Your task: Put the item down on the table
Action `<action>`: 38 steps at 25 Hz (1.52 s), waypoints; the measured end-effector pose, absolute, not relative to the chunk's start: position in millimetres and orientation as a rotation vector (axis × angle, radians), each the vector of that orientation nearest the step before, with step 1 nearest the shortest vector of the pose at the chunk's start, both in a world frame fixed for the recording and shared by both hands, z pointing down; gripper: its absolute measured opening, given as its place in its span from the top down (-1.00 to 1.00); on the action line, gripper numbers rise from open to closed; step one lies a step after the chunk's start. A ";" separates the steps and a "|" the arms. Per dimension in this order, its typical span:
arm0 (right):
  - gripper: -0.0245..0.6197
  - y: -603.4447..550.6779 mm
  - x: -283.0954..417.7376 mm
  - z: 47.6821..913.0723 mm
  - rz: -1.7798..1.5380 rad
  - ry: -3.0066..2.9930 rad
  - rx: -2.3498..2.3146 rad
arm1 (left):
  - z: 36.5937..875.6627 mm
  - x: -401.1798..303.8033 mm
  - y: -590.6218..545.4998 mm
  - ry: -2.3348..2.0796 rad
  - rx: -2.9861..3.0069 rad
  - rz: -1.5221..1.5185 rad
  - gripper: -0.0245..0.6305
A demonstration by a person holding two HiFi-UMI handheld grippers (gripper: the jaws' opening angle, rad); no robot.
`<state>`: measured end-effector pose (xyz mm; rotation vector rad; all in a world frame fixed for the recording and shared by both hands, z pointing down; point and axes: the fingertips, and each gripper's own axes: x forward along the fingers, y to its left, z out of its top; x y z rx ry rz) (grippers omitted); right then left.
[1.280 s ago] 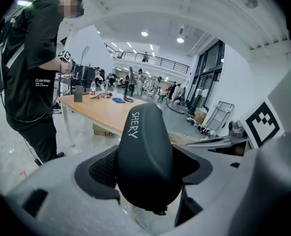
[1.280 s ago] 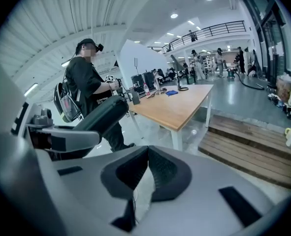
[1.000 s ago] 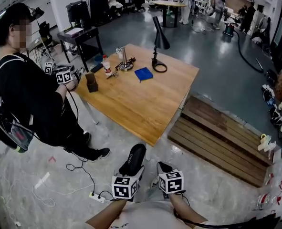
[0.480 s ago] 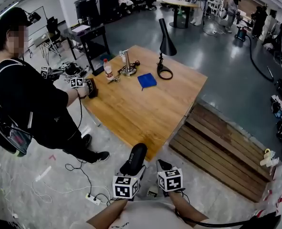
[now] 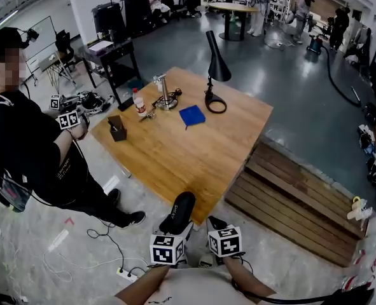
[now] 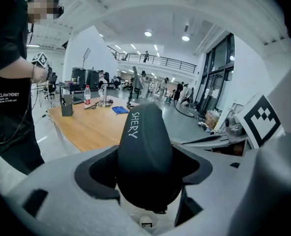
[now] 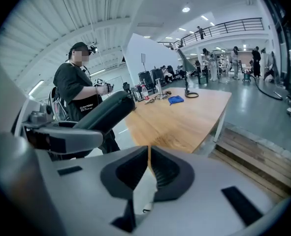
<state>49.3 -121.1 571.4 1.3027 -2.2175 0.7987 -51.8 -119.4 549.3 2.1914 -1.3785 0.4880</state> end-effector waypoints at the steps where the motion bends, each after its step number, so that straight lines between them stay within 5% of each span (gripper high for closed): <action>1: 0.91 -122.2 49.2 571.0 0.799 -2.217 1.308 | 549.0 -52.2 -120.6 -1.377 2.193 0.486 -0.12; 17: 0.91 -158.7 46.2 600.4 0.847 -2.160 1.322 | 582.8 -58.8 -154.0 -1.349 2.160 0.547 -0.12; 38: 0.91 -247.3 41.7 696.8 0.969 -2.113 1.287 | 738.2 -56.7 -285.4 -1.357 2.042 0.786 -0.12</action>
